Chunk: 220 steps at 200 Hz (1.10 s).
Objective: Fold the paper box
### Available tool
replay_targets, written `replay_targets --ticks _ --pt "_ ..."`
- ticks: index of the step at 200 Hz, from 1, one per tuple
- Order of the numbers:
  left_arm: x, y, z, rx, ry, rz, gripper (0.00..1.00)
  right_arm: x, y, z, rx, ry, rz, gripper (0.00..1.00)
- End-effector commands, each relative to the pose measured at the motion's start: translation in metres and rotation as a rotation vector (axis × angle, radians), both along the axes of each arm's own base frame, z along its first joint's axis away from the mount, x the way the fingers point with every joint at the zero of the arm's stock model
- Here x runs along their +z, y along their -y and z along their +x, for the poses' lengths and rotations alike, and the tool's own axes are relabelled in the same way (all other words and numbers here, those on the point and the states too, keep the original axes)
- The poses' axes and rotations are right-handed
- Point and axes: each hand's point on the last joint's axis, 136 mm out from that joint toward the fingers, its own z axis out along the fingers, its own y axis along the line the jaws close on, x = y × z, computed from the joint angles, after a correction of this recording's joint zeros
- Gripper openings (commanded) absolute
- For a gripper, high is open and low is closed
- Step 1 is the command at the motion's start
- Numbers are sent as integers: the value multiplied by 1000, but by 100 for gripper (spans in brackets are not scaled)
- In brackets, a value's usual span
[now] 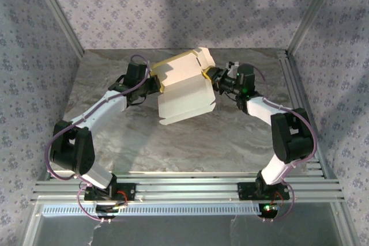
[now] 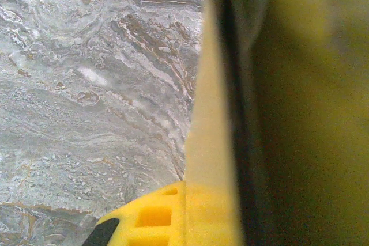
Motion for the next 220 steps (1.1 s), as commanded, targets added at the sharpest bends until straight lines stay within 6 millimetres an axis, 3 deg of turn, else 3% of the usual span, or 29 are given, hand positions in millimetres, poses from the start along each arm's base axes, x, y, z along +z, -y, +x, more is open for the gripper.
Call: replay_targets --ticks 1,24,77,144,170,177,197,199,201,220 --pt "22 5 1 -9 41 -36 0 -7 -5 1 23 -9 -38 28" --pt "23 5 1 -10 42 -34 0 -10 -6 1 30 -15 -58 23" --pt "26 8 1 -15 47 -28 0 -19 -6 -5 33 -26 -186 0" --pt "21 9 1 -12 37 -1 0 -32 -1 -22 12 -30 -499 0" --pt "19 5 0 -10 33 21 0 -27 1 -30 48 45 -662 0" --pt "19 3 0 -13 29 30 0 -8 1 -28 54 115 -686 0" --pt "18 -5 1 -15 14 30 0 27 12 -41 72 301 -776 36" --pt "18 -7 1 -14 13 29 0 33 13 -43 73 328 -782 38" --pt "17 -7 1 -15 11 28 0 25 15 -47 84 325 -798 40" --pt "18 -11 2 -51 -11 14 0 56 35 -65 55 490 -843 52"
